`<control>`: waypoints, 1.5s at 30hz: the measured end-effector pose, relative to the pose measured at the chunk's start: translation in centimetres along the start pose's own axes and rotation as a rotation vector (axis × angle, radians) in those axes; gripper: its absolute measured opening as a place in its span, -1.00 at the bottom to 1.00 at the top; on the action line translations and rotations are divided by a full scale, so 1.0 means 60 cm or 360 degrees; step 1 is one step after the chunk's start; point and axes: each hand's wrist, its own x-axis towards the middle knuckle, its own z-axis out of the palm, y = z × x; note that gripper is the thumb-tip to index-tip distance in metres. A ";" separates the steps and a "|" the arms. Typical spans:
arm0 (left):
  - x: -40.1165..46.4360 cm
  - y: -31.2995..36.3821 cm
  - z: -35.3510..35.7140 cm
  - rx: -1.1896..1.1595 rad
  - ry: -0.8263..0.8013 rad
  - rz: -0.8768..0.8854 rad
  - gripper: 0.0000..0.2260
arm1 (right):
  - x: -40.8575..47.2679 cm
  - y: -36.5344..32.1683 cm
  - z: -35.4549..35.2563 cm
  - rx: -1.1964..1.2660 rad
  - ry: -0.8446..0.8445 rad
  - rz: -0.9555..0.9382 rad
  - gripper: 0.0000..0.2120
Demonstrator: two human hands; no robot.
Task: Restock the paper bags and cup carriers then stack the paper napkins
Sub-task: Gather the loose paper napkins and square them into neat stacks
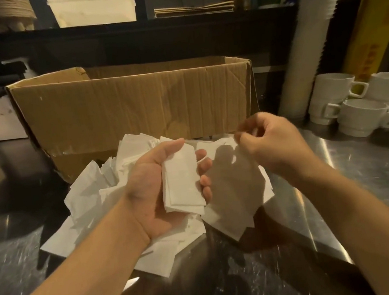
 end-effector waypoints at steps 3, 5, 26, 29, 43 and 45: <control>0.002 0.000 -0.002 0.0007 0.0028 0.0006 -0.54 | 0.005 0.014 0.015 -0.0441 -0.0201 -0.0013 -0.67; 0.002 0.000 0.000 0.0009 0.0056 0.0012 -0.55 | 0.002 0.013 0.023 -0.0603 -0.0327 0.0004 -0.54; 0.002 -0.001 -0.001 0.0051 0.0102 0.0042 -0.56 | -0.013 -0.007 0.017 -0.0320 -0.0523 -0.0013 -0.91; 0.004 -0.002 -0.005 0.0040 0.0044 0.0092 -0.57 | -0.013 -0.013 0.011 0.0023 -0.0337 0.0128 -0.99; 0.008 -0.008 -0.004 -0.0018 -0.0110 0.0191 -0.36 | -0.047 -0.055 -0.002 0.1333 -0.1006 0.0556 -0.68; 0.004 -0.008 0.001 0.0043 -0.0063 0.0222 -0.29 | -0.047 -0.051 0.011 0.1097 -0.0947 0.0511 -0.78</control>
